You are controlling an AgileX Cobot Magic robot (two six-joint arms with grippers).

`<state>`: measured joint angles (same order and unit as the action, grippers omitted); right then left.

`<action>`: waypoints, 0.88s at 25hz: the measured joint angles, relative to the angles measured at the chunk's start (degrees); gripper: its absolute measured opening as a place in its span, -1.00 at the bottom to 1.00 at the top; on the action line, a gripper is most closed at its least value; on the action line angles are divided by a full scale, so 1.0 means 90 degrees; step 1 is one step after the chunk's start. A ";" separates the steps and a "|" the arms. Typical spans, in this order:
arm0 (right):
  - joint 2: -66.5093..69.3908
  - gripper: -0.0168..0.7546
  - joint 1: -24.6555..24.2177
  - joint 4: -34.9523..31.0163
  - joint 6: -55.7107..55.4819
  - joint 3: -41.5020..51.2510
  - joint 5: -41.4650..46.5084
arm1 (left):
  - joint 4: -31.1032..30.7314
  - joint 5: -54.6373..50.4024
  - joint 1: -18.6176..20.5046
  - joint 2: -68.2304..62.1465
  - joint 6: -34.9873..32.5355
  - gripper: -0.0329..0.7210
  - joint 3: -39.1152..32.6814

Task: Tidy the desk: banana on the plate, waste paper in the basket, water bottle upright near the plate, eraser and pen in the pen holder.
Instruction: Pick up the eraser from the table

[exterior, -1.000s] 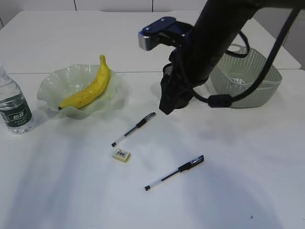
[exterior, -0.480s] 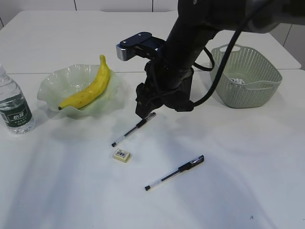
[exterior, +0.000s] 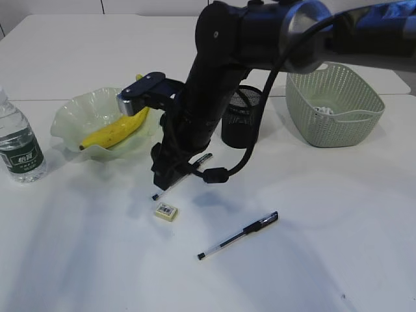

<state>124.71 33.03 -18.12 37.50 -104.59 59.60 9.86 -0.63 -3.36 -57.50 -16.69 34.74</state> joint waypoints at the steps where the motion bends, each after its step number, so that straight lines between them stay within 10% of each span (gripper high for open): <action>1: 0.0071 0.08 0.0058 0.0016 0.0000 -0.0011 0.0000 | 0.0000 -0.0002 0.0000 0.0000 0.0000 0.60 0.0000; 22: 0.0854 0.08 0.0342 0.0657 -0.0013 -0.0168 -0.0073 | -0.0054 -0.0052 0.0000 0.0000 -0.0011 0.60 0.0000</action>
<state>132.39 36.10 -12.21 37.38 -106.10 58.94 9.38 -1.10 -3.36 -57.50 -16.78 34.74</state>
